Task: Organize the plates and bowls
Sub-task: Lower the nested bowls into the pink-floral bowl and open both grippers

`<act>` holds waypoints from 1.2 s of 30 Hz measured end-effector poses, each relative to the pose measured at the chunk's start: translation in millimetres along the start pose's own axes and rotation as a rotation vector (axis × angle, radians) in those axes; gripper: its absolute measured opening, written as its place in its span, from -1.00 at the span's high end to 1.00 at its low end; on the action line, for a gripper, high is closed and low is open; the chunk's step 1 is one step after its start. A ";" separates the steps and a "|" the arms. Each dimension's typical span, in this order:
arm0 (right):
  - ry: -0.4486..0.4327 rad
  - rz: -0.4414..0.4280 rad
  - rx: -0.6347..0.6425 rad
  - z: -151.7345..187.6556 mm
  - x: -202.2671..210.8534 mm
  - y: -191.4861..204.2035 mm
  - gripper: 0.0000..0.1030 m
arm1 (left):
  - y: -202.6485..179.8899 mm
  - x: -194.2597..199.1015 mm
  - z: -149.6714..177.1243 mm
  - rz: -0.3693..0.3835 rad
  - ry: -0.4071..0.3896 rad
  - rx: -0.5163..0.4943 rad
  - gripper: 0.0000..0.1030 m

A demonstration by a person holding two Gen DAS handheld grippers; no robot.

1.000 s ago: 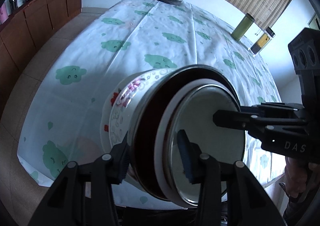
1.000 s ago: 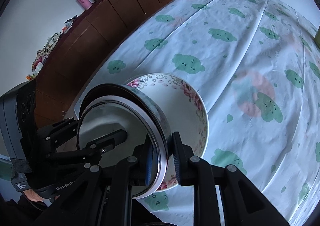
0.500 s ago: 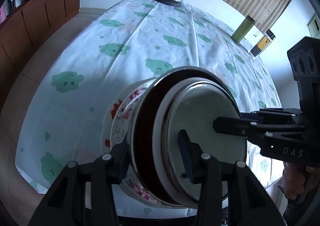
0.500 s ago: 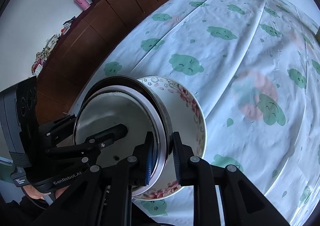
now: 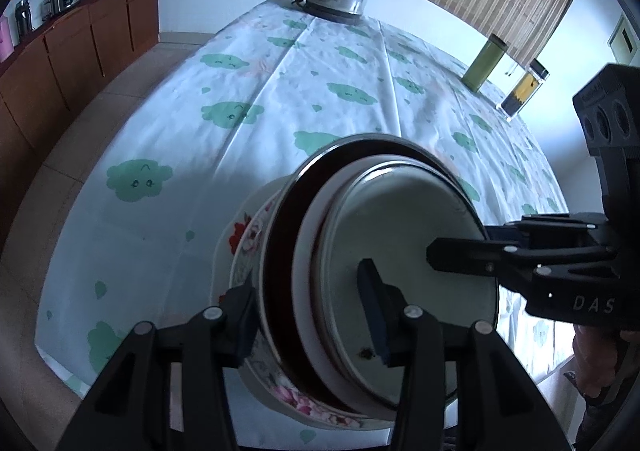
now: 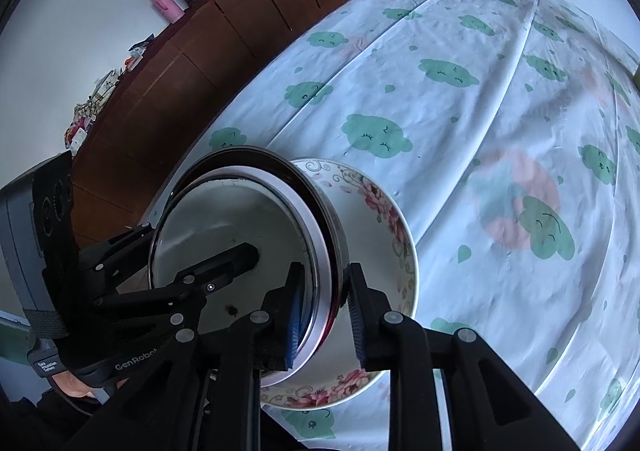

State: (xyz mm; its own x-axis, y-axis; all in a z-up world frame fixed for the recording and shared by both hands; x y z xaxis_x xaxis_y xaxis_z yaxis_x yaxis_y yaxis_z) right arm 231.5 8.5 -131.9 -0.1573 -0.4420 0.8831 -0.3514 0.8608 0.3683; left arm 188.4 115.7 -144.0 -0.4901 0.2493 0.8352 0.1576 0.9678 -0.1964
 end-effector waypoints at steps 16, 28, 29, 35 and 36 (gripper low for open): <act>-0.084 0.030 0.040 -1.1 7.1 4.9 0.35 | -10.2 -0.5 1.3 0.000 -0.034 -0.040 -0.46; -0.290 0.080 0.023 11.8 53.7 -0.7 0.01 | -15.8 65.3 -8.6 -0.287 -0.281 -0.144 -0.76; -0.327 0.097 0.016 16.9 63.1 -3.7 0.00 | -19.0 74.2 -9.1 -0.292 -0.316 -0.148 -0.81; -0.589 0.216 -0.035 57.3 133.6 -24.3 -0.22 | -59.8 107.4 -13.3 -0.250 -0.473 -0.227 -0.95; -0.614 0.231 -0.045 62.3 141.9 -28.1 -0.23 | -65.9 110.3 -14.1 -0.235 -0.488 -0.236 -0.95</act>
State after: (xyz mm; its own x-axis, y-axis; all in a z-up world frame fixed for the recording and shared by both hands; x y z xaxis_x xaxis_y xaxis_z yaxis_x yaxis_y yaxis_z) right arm 161.5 -94.2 -35.0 -0.7271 -0.2969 0.6190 -0.2089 0.9546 0.2125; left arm 136.0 79.0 -31.6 -0.8638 0.0708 0.4988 0.1560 0.9790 0.1312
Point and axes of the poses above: each gripper's, at about its wrist camera, not at the fingertips, and x roughly against the way its jaws point, y to its left, z to its underside, the point moved 6 cm from there along -x, roughly the way its jaws point, and after that the axes turned 8 degrees about -x, right-handed, at the moved point
